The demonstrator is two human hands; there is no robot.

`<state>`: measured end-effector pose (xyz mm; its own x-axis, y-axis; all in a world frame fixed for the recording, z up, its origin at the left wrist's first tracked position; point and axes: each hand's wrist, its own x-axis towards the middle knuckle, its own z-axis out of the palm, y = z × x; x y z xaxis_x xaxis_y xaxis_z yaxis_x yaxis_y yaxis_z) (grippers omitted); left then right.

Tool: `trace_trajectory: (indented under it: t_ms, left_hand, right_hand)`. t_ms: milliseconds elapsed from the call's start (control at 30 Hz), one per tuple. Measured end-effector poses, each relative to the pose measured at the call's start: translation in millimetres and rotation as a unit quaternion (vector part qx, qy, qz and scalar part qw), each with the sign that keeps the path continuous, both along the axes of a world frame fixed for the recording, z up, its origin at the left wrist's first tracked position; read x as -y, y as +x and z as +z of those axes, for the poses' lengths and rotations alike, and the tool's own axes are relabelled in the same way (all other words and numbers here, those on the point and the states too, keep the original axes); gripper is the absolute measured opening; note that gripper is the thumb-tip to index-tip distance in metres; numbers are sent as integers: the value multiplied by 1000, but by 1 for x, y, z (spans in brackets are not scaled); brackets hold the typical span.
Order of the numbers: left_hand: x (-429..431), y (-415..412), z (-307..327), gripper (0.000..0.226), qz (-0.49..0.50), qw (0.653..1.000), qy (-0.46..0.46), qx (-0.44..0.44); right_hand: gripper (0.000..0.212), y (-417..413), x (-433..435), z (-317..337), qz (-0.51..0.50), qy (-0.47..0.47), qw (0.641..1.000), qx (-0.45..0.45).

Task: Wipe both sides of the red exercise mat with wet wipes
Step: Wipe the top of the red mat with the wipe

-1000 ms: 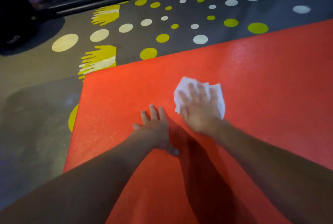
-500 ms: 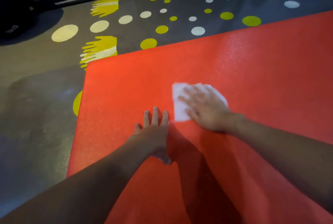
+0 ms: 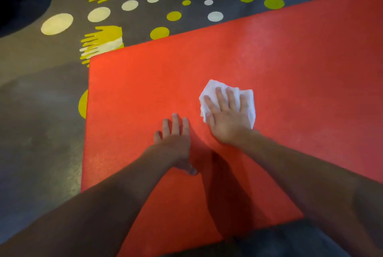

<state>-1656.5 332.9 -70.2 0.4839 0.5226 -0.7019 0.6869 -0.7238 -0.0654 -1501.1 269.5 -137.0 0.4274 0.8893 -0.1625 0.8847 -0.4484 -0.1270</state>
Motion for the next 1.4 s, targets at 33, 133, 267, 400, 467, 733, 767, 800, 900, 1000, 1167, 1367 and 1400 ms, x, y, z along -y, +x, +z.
trace_trajectory:
  t_ms: [33, 133, 267, 400, 467, 733, 767, 800, 900, 1000, 1167, 1367, 1400]
  left_hand:
    - [3, 0, -1, 150, -1, 1000, 13, 1]
    - [5, -5, -5, 147, -6, 999, 30, 26]
    - [2, -10, -10, 144, -6, 998, 36, 53]
    - [3, -16, -13, 142, 1, 996, 38, 85]
    - [5, -24, -9, 136, -7, 994, 46, 102]
    - [12, -35, -7, 150, -47, 997, -24, 60]
    - [14, -40, -8, 148, -52, 996, -14, 74]
    - [15, -44, -8, 146, -56, 995, -1, 87]
    - [20, -48, -9, 142, -47, 992, 29, 111]
    - [26, -48, -9, 129, -16, 992, 35, 117]
    - [17, -64, -5, 135, -33, 995, -29, 92]
    - [10, -79, -8, 136, -10, 992, -26, 125]
    - [10, -82, -8, 134, 10, 993, -18, 119]
  right_hand:
    - [62, -16, 7, 0, 64, 5, 998, 9]
    - [62, 9, 30, 5, 202, -5, 979, 14]
    - [57, 10, 38, 7, -68, -13, 998, 13]
    - [59, -43, 59, 3, 136, 11, 991, 0]
    - [59, -10, 64, 0, 156, 17, 987, 28]
    - [59, -61, 91, 2, 170, 5, 985, 32]
    - [57, -43, 97, 2, 187, 6, 981, 47]
    - [58, -29, 101, 5, 151, 4, 987, 50]
    - [67, -51, 102, 4, -58, -20, 998, 34]
    - [67, -112, 111, 3, 91, 2, 996, 19]
    - [58, -69, 130, 7, 15, 12, 998, 53]
    - [63, -131, 152, 1, 206, 7, 978, 28]
    - [60, -114, 155, 2, 204, 12, 978, 43]
